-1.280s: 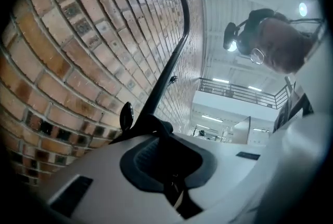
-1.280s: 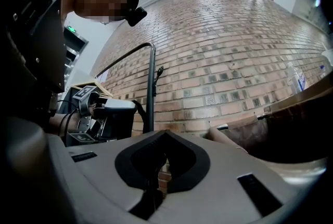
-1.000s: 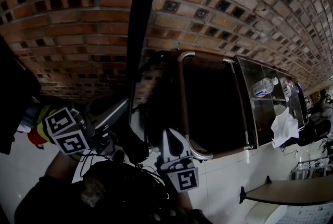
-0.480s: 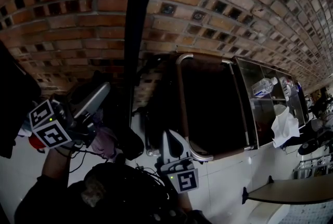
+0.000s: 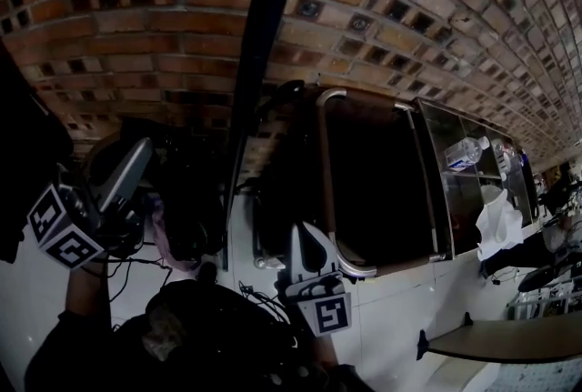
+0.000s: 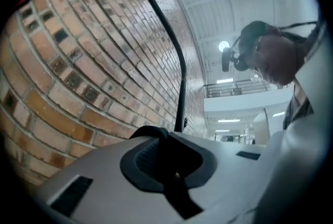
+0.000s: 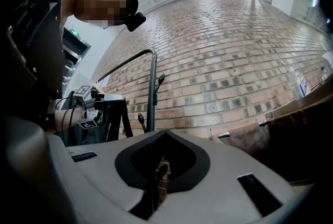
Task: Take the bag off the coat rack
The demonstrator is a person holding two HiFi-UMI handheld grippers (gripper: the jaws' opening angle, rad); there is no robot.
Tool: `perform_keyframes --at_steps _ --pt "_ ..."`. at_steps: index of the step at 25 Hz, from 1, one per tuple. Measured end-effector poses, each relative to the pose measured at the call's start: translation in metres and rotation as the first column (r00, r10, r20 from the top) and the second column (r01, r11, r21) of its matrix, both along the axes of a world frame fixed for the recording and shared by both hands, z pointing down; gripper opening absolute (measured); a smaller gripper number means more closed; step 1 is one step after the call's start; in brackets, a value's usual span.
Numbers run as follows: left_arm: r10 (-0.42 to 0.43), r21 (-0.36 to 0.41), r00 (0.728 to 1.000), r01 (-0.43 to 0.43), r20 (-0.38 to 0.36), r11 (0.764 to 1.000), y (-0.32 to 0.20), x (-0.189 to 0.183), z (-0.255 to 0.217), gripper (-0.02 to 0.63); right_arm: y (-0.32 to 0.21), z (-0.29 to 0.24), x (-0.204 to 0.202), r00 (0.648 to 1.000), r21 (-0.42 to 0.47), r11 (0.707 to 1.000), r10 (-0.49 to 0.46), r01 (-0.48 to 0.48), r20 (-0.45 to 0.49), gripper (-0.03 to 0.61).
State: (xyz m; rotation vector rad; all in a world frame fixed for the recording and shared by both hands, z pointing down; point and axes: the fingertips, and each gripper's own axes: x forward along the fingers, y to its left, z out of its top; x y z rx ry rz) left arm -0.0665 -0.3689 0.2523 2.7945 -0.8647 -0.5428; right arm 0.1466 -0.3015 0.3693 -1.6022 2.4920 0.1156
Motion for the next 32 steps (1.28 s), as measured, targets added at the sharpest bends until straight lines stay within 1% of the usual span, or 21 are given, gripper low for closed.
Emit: perform_keyframes --at_steps 1,2,5,8,13,18,22,29,32 --pt "-0.020 0.004 0.999 0.020 0.025 1.000 0.005 -0.001 0.004 0.028 0.003 -0.001 0.000 1.000 0.002 1.000 -0.003 0.003 -0.002 0.006" --pt "-0.034 -0.002 0.999 0.034 0.033 0.999 0.009 -0.002 0.007 0.028 0.007 -0.001 0.000 1.000 0.003 1.000 -0.006 0.006 -0.003 0.006" --pt "-0.057 -0.034 0.998 0.058 0.026 0.998 0.025 -0.007 0.015 0.028 0.022 -0.001 0.002 1.000 0.000 1.000 -0.018 0.018 0.007 0.006" --pt "-0.081 -0.038 0.996 0.083 0.048 0.996 0.051 -0.010 0.023 0.028 0.041 0.000 0.003 1.000 -0.004 1.000 -0.029 0.029 0.009 0.006" --pt "-0.138 -0.055 0.988 0.141 0.065 0.988 0.101 -0.014 0.036 0.028 0.081 0.005 0.005 0.998 -0.006 0.998 -0.056 0.056 0.007 0.006" --pt "-0.153 -0.081 0.987 0.156 0.038 0.984 0.161 -0.011 0.043 0.028 0.129 0.011 0.004 0.996 -0.002 0.996 -0.091 0.091 0.007 0.006" --pt "-0.170 -0.082 0.985 0.171 0.024 0.982 0.210 -0.010 0.041 0.028 0.171 0.018 0.009 0.994 -0.015 0.994 -0.108 0.108 0.011 0.006" --pt "-0.194 -0.079 0.980 0.196 0.038 0.977 0.279 0.000 0.034 0.028 0.234 0.026 0.020 0.993 -0.031 0.992 -0.118 0.118 0.012 0.006" --pt "-0.212 -0.083 0.977 0.214 0.033 0.973 0.303 -0.002 0.029 0.028 0.255 0.029 0.018 0.988 -0.051 0.987 -0.152 0.152 0.009 0.006"
